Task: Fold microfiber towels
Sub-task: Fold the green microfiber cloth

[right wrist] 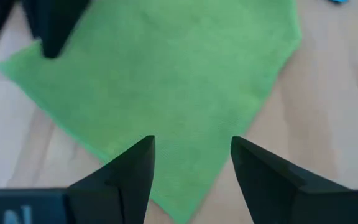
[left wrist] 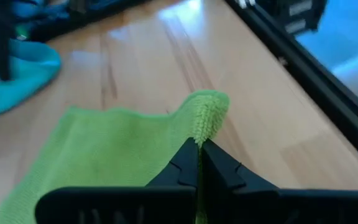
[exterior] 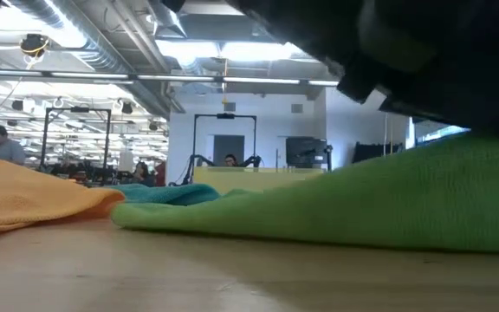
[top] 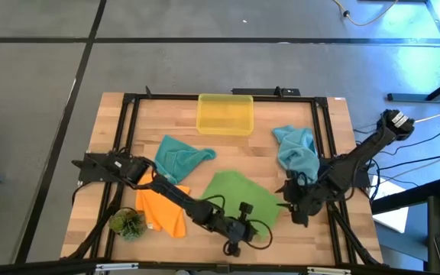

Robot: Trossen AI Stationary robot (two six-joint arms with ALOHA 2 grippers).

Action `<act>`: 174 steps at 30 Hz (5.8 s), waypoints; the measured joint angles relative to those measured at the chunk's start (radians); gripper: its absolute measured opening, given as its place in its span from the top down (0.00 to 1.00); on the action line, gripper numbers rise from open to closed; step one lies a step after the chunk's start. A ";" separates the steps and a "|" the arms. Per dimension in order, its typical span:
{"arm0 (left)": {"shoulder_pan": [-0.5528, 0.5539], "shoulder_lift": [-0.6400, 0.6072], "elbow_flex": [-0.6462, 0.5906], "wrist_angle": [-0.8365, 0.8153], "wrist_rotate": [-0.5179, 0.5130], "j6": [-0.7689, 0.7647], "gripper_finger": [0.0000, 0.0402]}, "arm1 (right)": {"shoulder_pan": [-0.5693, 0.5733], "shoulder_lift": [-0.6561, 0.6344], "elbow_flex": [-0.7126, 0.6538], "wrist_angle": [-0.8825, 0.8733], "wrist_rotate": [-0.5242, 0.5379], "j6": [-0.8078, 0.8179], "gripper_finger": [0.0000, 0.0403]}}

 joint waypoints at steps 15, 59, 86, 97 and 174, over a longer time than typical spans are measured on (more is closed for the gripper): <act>-0.044 -0.312 -0.594 0.551 -0.278 -0.169 1.00 | 0.044 -0.007 -0.143 0.281 0.059 -0.026 0.47; -0.266 -0.432 -0.935 0.066 -0.856 -1.304 0.96 | -0.072 -0.006 -0.143 0.441 0.061 -0.158 0.47; -0.228 -0.690 -0.923 0.027 -0.686 -0.961 0.56 | -0.262 0.100 -0.142 0.625 -0.125 -0.185 0.47; -0.195 -0.584 -0.923 0.118 -0.473 -0.959 0.56 | -0.475 0.334 -0.097 0.829 -0.359 -0.311 0.47; -0.167 -0.659 -0.925 -0.093 -0.136 -0.553 0.56 | -0.401 0.514 0.274 0.167 -0.223 -0.135 0.92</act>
